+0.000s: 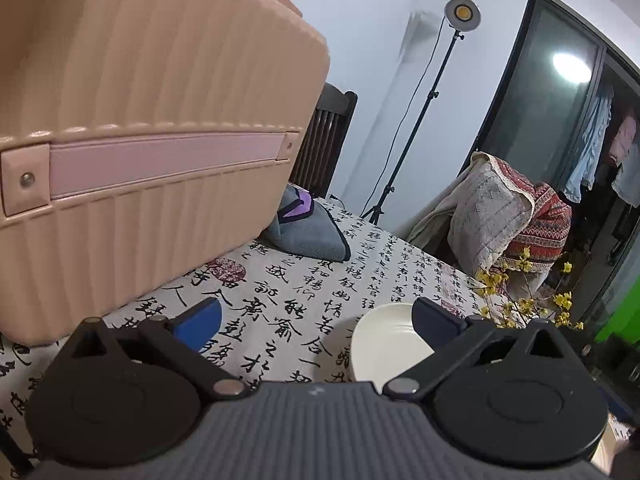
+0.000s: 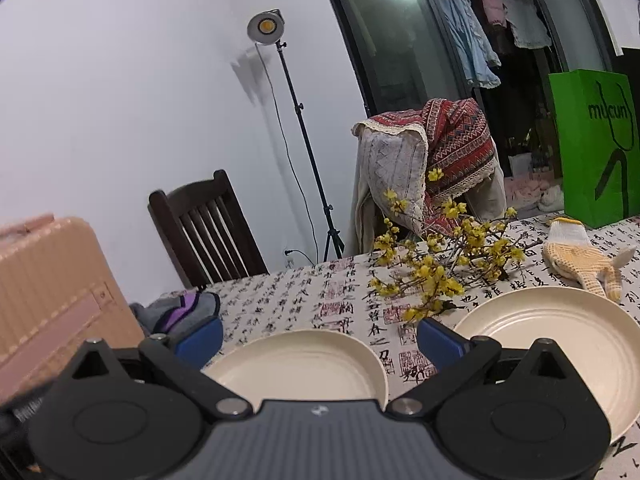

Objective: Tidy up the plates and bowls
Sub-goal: 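Position both grippers at the rim of the cream plate beside the pink suitcase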

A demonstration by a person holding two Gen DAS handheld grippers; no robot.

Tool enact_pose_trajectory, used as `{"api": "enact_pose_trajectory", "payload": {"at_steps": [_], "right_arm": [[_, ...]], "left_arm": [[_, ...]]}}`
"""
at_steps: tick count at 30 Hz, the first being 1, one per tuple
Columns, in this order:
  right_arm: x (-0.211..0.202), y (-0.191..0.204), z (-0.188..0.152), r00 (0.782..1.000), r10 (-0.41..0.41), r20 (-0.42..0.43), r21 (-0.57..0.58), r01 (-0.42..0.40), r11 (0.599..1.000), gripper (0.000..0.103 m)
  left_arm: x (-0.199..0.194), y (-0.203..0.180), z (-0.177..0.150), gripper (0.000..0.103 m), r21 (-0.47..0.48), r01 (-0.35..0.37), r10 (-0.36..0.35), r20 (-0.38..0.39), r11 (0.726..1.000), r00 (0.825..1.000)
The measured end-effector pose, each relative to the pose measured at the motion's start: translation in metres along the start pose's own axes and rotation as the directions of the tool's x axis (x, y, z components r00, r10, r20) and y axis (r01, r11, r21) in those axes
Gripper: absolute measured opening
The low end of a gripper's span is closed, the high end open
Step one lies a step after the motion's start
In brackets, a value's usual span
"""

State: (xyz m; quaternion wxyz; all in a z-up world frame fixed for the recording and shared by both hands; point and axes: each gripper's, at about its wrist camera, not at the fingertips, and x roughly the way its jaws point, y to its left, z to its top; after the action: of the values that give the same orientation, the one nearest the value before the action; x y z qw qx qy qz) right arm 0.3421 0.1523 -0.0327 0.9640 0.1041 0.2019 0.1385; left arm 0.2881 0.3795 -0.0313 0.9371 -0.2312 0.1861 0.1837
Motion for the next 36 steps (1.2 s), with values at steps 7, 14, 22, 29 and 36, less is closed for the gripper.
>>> {"api": "enact_pose_trajectory", "payload": {"at_steps": [7, 14, 22, 29, 36], "right_arm": [[0.006, -0.004, -0.013, 1.0, 0.006, 0.012, -0.027, -0.005, 1.0, 0.103], [0.011, -0.011, -0.018, 0.999, 0.04, -0.006, -0.013, -0.04, 0.999, 0.103], [0.015, -0.013, -0.021, 0.999, 0.038, -0.008, -0.018, -0.038, 0.999, 0.103], [0.019, -0.016, -0.022, 0.999, 0.036, -0.018, -0.01, -0.036, 0.999, 0.103], [0.03, -0.026, -0.02, 0.998, 0.053, -0.042, 0.033, -0.052, 0.998, 0.103]], "left_arm": [[0.005, 0.004, -0.003, 0.103, -0.005, -0.021, 0.021, -0.002, 1.0, 1.0], [0.007, 0.007, -0.007, 0.103, -0.015, -0.016, 0.016, 0.012, 1.0, 1.0], [0.014, 0.007, -0.01, 0.103, -0.01, -0.015, 0.015, -0.014, 1.0, 1.0], [0.015, 0.003, -0.012, 0.103, 0.009, -0.019, 0.019, -0.021, 1.0, 1.0], [0.032, 0.0, -0.009, 0.103, -0.012, -0.064, 0.063, -0.079, 0.998, 0.995]]}}
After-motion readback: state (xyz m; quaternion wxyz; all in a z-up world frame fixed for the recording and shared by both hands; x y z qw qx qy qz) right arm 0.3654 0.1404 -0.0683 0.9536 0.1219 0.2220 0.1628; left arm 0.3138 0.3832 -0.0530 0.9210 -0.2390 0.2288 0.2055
